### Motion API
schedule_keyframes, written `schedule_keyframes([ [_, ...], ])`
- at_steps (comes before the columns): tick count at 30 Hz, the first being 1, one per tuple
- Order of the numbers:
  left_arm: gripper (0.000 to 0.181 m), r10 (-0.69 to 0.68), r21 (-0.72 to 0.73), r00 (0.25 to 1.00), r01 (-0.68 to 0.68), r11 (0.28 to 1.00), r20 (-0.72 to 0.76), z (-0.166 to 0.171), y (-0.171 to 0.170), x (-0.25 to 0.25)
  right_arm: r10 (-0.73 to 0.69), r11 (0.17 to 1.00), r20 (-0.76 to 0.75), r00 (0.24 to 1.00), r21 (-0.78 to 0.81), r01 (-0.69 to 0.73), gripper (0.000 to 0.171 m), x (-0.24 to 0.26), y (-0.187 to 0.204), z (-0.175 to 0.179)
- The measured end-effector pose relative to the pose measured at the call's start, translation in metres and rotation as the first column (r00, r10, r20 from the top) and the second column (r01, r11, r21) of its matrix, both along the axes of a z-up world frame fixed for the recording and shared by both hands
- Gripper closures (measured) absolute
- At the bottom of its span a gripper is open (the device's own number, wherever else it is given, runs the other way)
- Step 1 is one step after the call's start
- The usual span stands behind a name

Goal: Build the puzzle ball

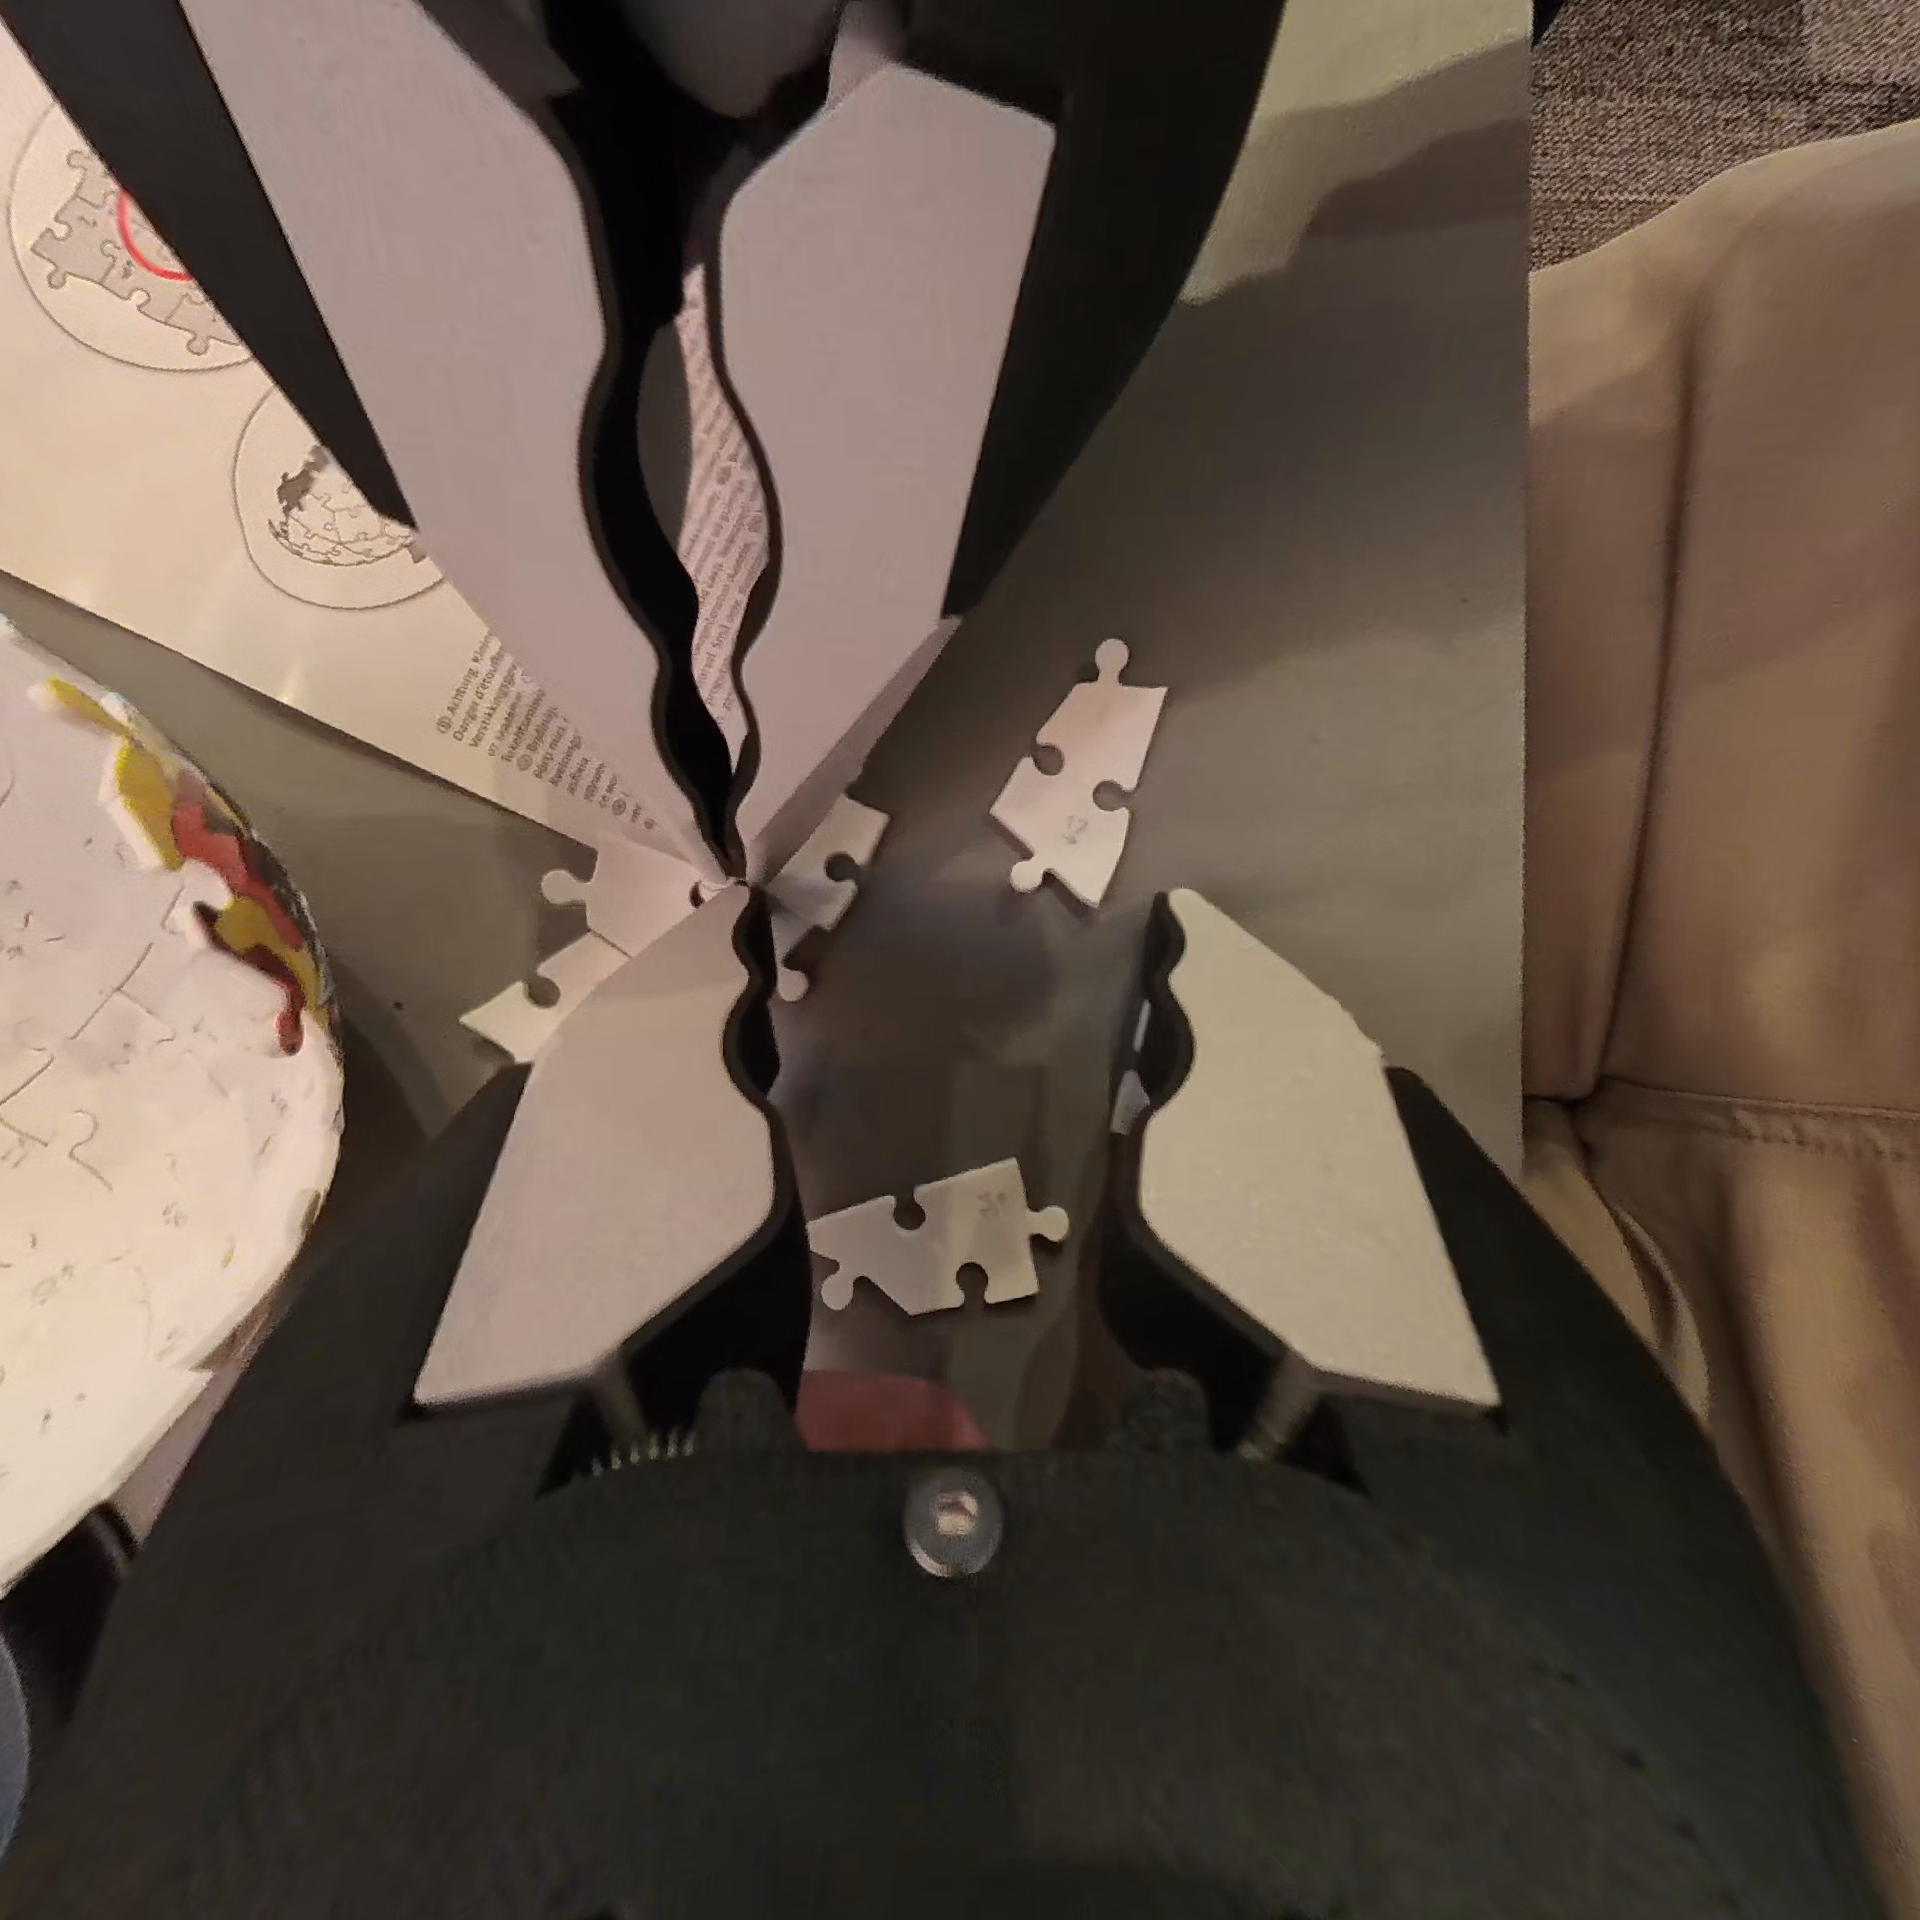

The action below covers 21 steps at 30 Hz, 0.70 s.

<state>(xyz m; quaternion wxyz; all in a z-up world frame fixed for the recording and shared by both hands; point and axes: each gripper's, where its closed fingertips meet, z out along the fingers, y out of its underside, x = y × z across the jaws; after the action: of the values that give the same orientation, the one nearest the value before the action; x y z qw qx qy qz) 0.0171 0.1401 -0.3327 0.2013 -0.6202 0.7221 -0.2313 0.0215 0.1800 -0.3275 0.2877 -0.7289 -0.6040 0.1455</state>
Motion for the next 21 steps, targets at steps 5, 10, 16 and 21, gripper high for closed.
schedule_keyframes([
  [5, 0.108, 0.007, -0.027, 1.000, -0.007, 1.000, -0.016, 0.002, 0.001, -0.005, 0.020, 0.999, 0.014, 1.000, 0.026, -0.021, 0.171, -0.003, -0.002, -0.001],
  [10, 0.105, 0.023, -0.001, 1.000, -0.023, 1.000, -0.014, 0.003, 0.009, -0.006, 0.012, 1.000, -0.004, 1.000, 0.018, -0.012, 0.171, -0.004, -0.001, 0.000],
  [16, 0.106, 0.011, 0.025, 0.999, -0.010, 1.000, -0.034, -0.001, 0.007, -0.007, -0.031, 0.999, -0.001, 1.000, 0.016, 0.031, 0.171, -0.003, 0.002, 0.000],
  [21, 0.110, 0.016, 0.017, 1.000, -0.016, 1.000, -0.020, 0.000, 0.009, -0.007, -0.036, 0.999, 0.012, 0.999, 0.036, 0.035, 0.171, -0.002, 0.006, 0.001],
])
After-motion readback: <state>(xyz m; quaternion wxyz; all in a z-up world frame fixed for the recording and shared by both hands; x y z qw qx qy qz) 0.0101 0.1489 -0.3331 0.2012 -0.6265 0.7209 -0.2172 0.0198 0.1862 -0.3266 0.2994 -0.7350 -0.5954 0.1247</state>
